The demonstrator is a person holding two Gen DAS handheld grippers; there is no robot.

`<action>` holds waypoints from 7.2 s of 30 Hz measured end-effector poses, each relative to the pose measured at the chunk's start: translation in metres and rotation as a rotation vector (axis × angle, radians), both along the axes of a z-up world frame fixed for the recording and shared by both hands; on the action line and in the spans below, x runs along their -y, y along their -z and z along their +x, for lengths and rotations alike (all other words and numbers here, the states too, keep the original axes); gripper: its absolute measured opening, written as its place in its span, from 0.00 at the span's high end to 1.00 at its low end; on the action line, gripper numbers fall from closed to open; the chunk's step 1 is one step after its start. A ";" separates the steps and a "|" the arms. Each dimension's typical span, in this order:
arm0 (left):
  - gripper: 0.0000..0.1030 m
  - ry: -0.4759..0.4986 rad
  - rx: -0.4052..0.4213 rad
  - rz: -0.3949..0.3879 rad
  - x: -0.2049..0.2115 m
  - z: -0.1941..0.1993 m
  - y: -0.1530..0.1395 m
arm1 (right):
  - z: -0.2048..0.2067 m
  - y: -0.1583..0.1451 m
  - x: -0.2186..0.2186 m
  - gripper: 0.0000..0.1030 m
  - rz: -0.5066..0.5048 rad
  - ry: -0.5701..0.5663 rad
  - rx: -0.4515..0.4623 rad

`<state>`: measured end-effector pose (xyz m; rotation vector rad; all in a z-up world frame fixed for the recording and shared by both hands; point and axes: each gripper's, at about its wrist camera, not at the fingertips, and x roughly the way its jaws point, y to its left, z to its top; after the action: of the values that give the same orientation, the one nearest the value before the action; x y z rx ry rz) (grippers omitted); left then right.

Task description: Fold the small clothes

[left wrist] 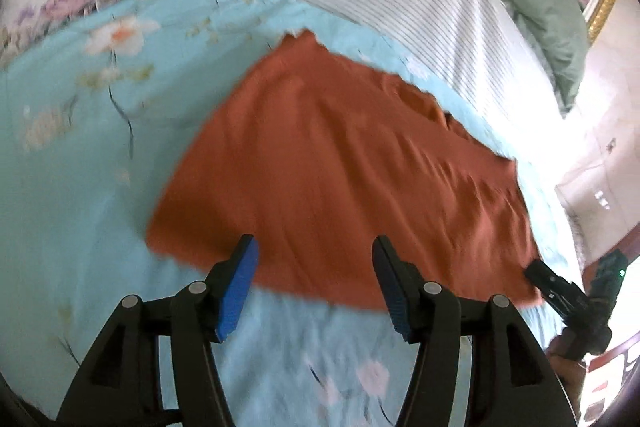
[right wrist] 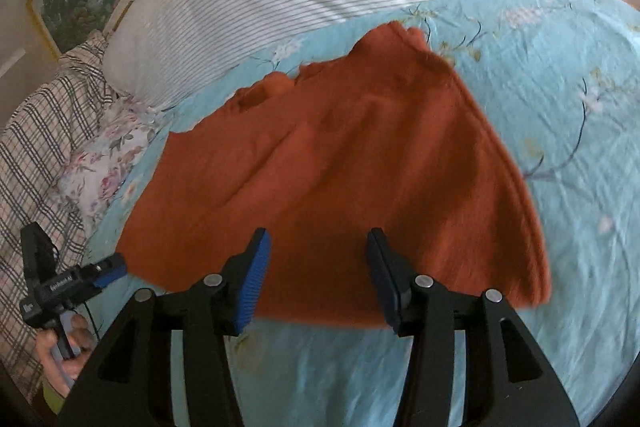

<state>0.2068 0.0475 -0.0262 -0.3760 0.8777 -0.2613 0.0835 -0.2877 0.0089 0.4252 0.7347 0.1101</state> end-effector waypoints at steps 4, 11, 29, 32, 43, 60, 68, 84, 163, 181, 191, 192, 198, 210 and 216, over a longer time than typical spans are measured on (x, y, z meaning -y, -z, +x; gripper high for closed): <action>0.41 0.025 -0.032 -0.029 0.005 -0.012 0.012 | -0.009 0.001 -0.005 0.47 0.009 0.001 0.002; 0.40 0.005 -0.058 -0.102 0.002 -0.020 0.026 | -0.013 0.003 -0.008 0.46 0.014 -0.004 0.017; 0.49 -0.248 -0.101 -0.237 -0.034 0.044 0.032 | -0.014 0.011 -0.007 0.41 0.070 -0.007 0.012; 0.53 -0.276 -0.093 -0.215 -0.036 0.050 0.030 | -0.014 0.013 -0.007 0.41 0.078 -0.008 0.018; 0.94 -0.194 0.103 -0.011 0.000 0.039 -0.020 | -0.001 -0.003 -0.002 0.41 0.124 -0.051 0.011; 0.94 0.361 0.379 0.569 0.203 -0.023 -0.011 | 0.129 -0.005 -0.003 0.32 0.322 -0.247 -0.147; 0.94 0.373 0.388 0.615 0.207 -0.028 -0.005 | 0.215 0.014 -0.056 0.44 0.245 -0.347 -0.271; 0.94 0.485 0.417 0.408 0.252 -0.038 -0.066 | 0.155 -0.064 0.048 0.85 0.085 -0.234 -0.053; 0.76 0.313 0.035 -0.128 0.069 0.032 -0.037 | 0.087 0.000 -0.062 0.73 0.313 -0.356 -0.111; 0.70 0.137 -0.033 -0.072 -0.045 -0.022 0.002 | 0.087 0.058 -0.118 0.62 0.332 -0.371 -0.206; 0.40 0.026 -0.059 -0.051 -0.070 -0.041 0.012 | 0.063 0.029 -0.089 0.44 0.227 -0.206 -0.127; 0.40 0.018 -0.053 -0.042 -0.072 -0.044 0.010 | 0.060 0.021 -0.088 0.44 0.204 -0.189 -0.104; 0.43 0.006 0.014 0.010 -0.074 -0.060 -0.012 | 0.065 -0.012 -0.106 0.45 0.162 -0.280 -0.037; 0.43 0.159 0.071 0.062 -0.031 -0.065 -0.028 | 0.106 0.011 -0.124 0.88 0.181 -0.324 -0.119; 0.43 0.211 0.098 0.063 -0.021 -0.055 -0.040 | 0.081 -0.013 -0.107 0.89 0.228 -0.282 0.011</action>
<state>0.1520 0.0687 0.0142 -0.2094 0.8277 -0.4424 0.1649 -0.1802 0.0221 0.5360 0.7710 0.4640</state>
